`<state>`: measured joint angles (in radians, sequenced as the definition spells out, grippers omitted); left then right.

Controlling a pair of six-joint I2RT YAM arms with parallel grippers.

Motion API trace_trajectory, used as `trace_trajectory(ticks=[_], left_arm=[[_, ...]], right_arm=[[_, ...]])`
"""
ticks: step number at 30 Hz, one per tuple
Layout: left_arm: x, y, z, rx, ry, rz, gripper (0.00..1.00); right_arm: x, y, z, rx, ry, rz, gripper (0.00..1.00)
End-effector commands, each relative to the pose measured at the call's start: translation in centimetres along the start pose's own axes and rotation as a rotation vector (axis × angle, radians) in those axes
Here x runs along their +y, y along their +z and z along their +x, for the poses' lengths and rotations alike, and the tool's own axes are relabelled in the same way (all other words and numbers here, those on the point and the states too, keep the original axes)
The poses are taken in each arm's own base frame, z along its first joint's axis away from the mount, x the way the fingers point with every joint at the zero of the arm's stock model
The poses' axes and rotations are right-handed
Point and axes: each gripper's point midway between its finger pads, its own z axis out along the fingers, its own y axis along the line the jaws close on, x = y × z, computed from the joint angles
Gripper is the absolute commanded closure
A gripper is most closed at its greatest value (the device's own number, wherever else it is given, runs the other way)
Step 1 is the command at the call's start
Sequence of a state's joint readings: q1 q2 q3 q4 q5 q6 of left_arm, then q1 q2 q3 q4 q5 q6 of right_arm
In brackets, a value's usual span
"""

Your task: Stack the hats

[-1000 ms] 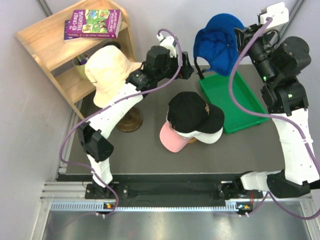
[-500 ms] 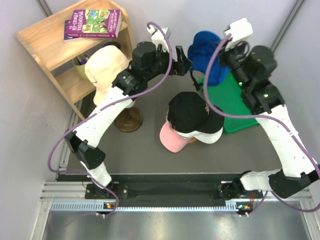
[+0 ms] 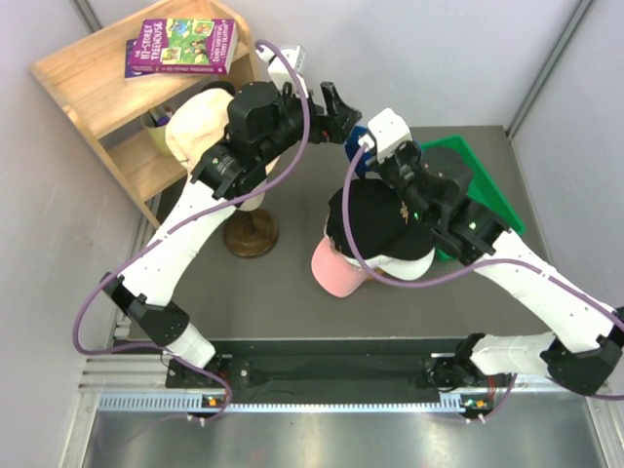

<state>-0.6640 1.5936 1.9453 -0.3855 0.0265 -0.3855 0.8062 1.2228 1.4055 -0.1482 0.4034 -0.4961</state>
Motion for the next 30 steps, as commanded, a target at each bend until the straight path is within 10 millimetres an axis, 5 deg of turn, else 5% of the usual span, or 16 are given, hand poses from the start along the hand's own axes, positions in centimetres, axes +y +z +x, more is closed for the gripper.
trace_trajectory(ticks=[1,9,14,17,30], left_arm=[[-1.0,-1.8,-2.4,-0.074,-0.003,0.02,0.06],[-0.9,-2.5,-2.8,-0.073,0.031,0.012,0.05],[0.0,-3.2,-3.2,-0.085,0.048,-0.034,0.04],[0.1,-3.7,-3.2,-0.088,0.051,-0.041,0.04],[0.2,-3.3,-1.9,-0.059,0.033,-0.03,0.04]], right_arm=[[-1.4,-3.0,-2.6,-0.091,0.019,0.066,1.0],[4.5,-4.6,-1.6,-0.079,-0.039,-0.094,1.0],[7.4,-5.0,1.0,-0.044,-0.147,-0.135,1.0],[6.5,-5.2,2.0,-0.034,-0.229,-0.045,1.0],[0.0,-7.1,0.6,-0.049,-0.38,0.14,1.0]])
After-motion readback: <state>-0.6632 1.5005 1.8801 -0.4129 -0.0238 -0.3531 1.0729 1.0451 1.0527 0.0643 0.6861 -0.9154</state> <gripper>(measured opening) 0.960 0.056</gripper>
